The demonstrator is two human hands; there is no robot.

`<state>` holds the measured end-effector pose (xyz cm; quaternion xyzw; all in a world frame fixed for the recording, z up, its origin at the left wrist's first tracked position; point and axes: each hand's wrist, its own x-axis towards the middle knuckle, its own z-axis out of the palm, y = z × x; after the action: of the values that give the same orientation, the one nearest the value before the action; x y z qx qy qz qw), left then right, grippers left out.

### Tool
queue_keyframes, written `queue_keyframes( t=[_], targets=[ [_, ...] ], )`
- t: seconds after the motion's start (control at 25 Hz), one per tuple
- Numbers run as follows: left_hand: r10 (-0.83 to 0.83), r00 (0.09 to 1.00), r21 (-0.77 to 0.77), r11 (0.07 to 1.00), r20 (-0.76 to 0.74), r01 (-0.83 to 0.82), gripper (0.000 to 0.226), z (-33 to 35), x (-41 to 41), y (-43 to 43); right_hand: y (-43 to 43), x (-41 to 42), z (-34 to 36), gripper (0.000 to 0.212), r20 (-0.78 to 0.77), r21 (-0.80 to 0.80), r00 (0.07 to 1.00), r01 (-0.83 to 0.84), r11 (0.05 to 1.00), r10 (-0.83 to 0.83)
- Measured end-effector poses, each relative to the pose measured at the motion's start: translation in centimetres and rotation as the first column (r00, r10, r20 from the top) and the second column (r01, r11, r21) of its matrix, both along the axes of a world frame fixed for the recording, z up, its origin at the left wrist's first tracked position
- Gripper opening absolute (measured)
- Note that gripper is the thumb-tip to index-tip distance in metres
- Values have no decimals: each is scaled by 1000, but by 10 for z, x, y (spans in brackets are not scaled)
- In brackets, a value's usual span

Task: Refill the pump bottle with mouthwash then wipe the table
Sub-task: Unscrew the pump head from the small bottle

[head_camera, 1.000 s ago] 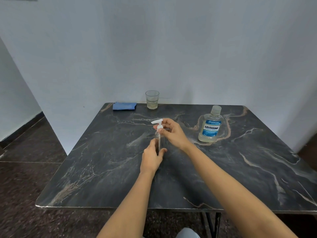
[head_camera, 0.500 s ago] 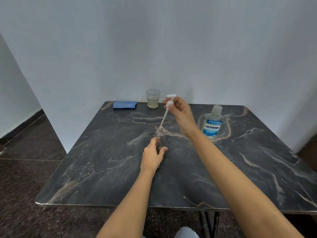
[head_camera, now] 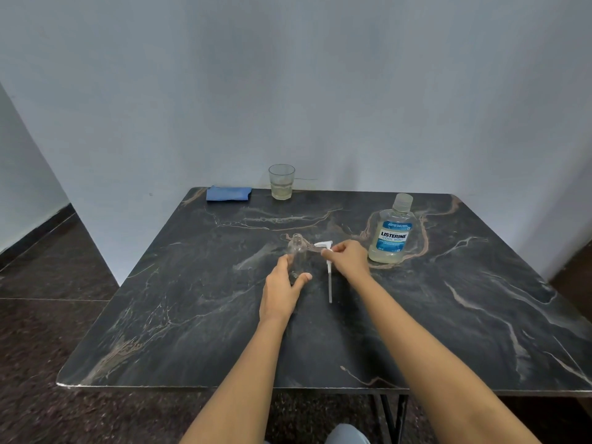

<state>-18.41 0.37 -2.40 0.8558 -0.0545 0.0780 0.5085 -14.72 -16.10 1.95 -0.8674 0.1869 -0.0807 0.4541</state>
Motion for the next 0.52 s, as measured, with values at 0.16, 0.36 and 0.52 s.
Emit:
queue_keyframes(
  t=[0.16, 0.36, 0.52],
  targets=[
    [4, 1000, 2, 1000, 2, -4, 54, -3, 1, 0, 3, -1, -12, 21, 21, -21, 1000, 0, 1000, 1],
    [35, 999, -44, 998, -11, -35, 68, -1, -1, 1, 0, -10, -11, 26, 61, -56, 996, -61, 997, 64],
    [101, 995, -124, 987, 20, -97, 70, -1, -3, 3, -17, -27, 34, 41, 413, -125, 911, 31, 992, 23]
  ],
)
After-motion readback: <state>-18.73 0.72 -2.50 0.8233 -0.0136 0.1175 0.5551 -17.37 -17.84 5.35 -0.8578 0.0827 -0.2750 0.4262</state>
